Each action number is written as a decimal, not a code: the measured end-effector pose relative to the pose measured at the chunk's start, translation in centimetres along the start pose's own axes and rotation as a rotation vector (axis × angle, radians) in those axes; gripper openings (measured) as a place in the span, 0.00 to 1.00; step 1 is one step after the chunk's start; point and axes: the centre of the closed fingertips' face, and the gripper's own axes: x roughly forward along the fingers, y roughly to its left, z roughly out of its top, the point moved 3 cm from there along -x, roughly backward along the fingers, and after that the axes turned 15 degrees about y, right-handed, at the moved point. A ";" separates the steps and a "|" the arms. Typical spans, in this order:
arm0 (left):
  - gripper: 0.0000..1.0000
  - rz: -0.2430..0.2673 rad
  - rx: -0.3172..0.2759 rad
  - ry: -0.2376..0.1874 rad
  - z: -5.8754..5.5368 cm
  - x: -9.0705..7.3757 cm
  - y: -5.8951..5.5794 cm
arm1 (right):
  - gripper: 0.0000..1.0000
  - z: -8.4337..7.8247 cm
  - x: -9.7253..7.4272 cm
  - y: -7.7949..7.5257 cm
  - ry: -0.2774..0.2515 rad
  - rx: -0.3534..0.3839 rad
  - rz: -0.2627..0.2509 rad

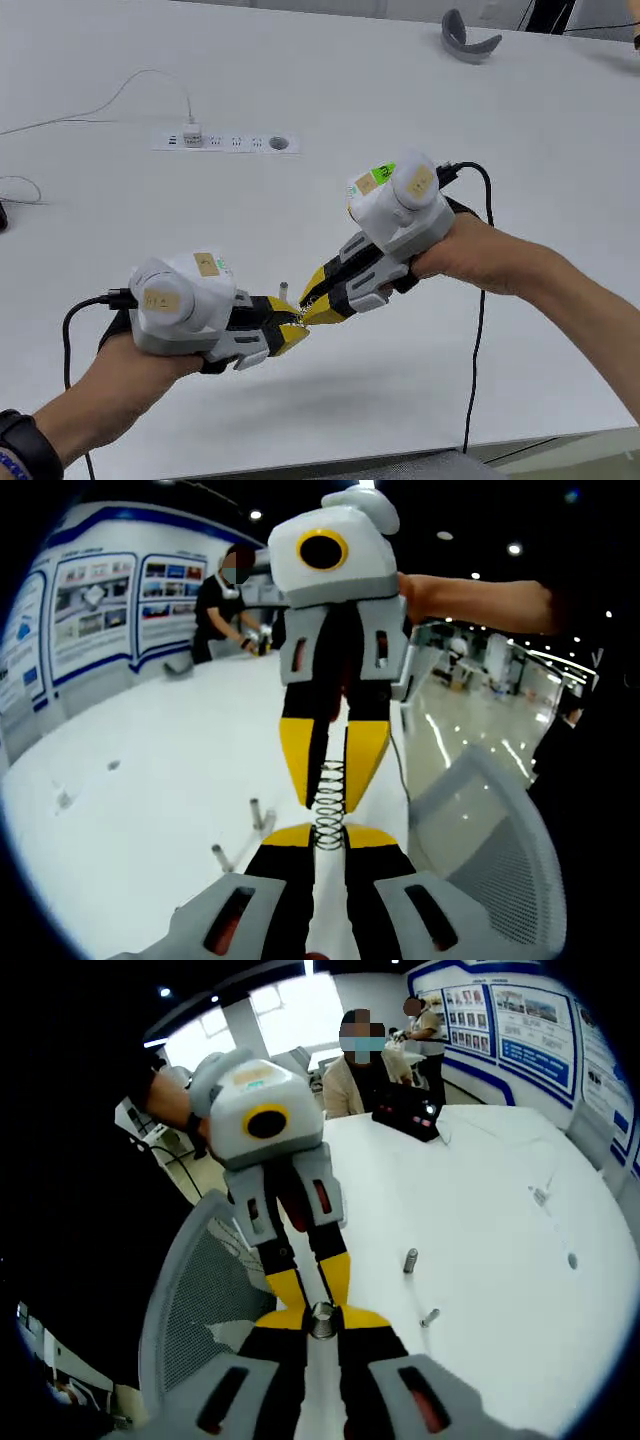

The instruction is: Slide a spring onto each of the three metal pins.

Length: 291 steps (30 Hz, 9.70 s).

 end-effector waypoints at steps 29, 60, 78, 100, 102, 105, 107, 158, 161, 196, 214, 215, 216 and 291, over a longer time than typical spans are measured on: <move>0.14 -0.025 0.004 0.016 -1.1 0.5 -0.5 | 0.13 -1.1 1.5 0.4 0.049 -0.050 -0.004; 0.33 0.154 -0.166 0.042 -6.4 -2.3 3.2 | 0.13 -5.1 2.5 -2.1 0.135 0.064 -0.088; 0.45 0.265 -0.284 0.066 -10.7 -5.4 4.9 | 0.12 -6.6 5.0 -5.3 0.210 0.131 -0.157; 0.57 0.328 -0.401 0.057 -13.4 -7.5 5.8 | 0.13 -5.0 5.4 -10.1 0.237 0.145 -0.193; 0.57 0.329 -0.408 0.054 -13.5 -7.6 5.8 | 0.13 -4.8 5.5 -10.3 0.238 0.141 -0.193; 0.57 0.331 -0.415 0.053 -13.6 -7.7 5.8 | 0.13 -4.5 5.7 -10.7 0.244 0.135 -0.194; 0.57 0.331 -0.418 0.053 -13.7 -7.8 5.8 | 0.13 -4.3 5.8 -11.0 0.246 0.132 -0.192; 0.55 0.349 -0.462 0.043 -15.2 -9.2 6.0 | 0.13 -2.7 9.4 -12.5 0.326 0.053 -0.171; 0.55 0.350 -0.463 0.041 -15.2 -9.2 6.0 | 0.13 -2.8 9.5 -12.6 0.328 0.050 -0.173; 0.58 0.362 -0.470 0.039 -15.1 -9.8 6.0 | 0.13 -4.6 12.9 -13.0 0.351 0.047 -0.170; 0.61 0.351 -0.457 0.040 -14.5 -9.6 6.0 | 0.41 -4.4 11.2 -12.8 0.287 0.107 -0.163; 0.61 0.350 -0.456 0.040 -14.5 -9.6 6.0 | 0.41 -4.5 11.1 -12.8 0.282 0.110 -0.164; 0.61 0.349 -0.455 0.039 -14.4 -9.6 6.0 | 0.42 -4.5 10.9 -12.7 0.274 0.115 -0.167; 0.67 0.291 -0.397 0.056 -11.7 -7.1 5.8 | 0.63 -10.1 4.2 -6.9 -0.298 0.646 -0.311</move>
